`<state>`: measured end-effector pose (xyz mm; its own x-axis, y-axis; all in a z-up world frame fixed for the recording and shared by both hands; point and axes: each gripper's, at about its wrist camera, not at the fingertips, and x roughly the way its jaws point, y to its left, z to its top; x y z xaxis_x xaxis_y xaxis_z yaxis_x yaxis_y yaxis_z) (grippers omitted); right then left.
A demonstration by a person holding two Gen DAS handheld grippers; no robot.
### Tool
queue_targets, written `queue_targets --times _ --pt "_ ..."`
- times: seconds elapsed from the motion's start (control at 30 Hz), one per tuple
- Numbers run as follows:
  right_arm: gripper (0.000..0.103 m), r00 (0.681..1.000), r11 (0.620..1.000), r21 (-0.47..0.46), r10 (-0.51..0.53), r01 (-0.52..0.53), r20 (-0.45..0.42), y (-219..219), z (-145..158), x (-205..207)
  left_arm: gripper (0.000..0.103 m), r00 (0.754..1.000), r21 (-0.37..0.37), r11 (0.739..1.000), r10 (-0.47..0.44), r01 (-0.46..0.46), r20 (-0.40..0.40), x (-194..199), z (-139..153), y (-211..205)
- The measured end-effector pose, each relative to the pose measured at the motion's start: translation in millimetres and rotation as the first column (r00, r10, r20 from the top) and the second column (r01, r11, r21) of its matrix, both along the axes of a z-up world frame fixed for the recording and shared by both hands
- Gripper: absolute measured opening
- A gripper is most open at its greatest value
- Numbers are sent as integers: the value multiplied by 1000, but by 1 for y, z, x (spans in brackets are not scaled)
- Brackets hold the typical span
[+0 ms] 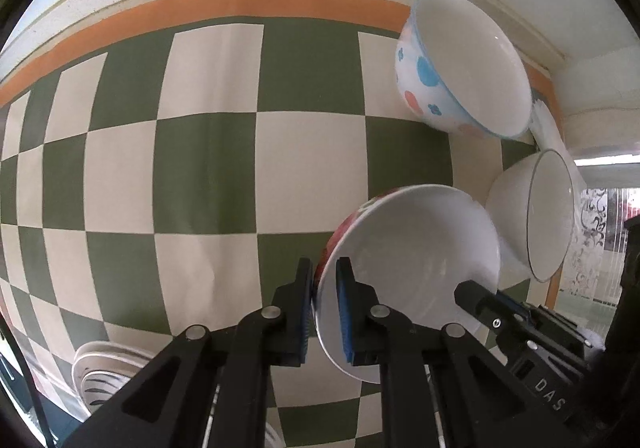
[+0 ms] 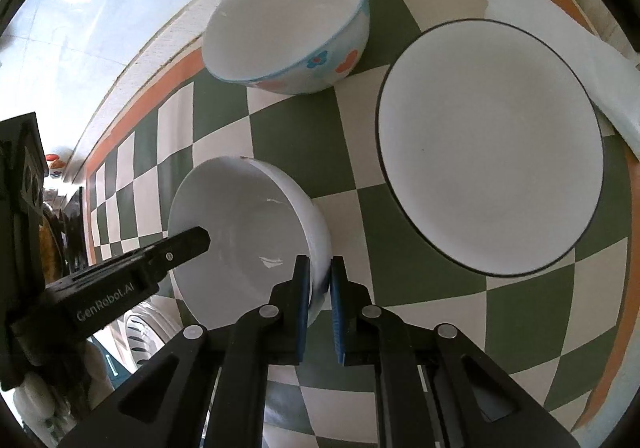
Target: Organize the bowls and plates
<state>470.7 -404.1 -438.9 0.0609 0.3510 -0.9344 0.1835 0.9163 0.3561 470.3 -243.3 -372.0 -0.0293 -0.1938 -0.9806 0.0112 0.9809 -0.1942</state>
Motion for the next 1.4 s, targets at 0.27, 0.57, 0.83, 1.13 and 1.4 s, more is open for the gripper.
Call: queue_targets --times 0.27,0.57,0.83,1.13,1.4 --pt "11 1000 1000 9 18 -18 23 -2 29 -24 10 999 -16 1000 -24 25 27 -26 22 -2" --pt "11 1000 1000 0 14 -14 -8 -14 45 -91 10 994 -38 993 -109 109 7 -80 26 -15" --pt "11 998 1000 1 -23 23 -55 -29 31 -139 10 987 -51 986 -160 158 -33 -114 14 -21" --pt "11 994 998 -1 -58 58 -96 -39 6 -157 10 981 -39 982 -187 186 -42 -119 0 -38" --pt "14 990 998 18 -51 54 -128 -42 -2 -149 10 980 -37 981 -192 190 -59 -121 1 -42"
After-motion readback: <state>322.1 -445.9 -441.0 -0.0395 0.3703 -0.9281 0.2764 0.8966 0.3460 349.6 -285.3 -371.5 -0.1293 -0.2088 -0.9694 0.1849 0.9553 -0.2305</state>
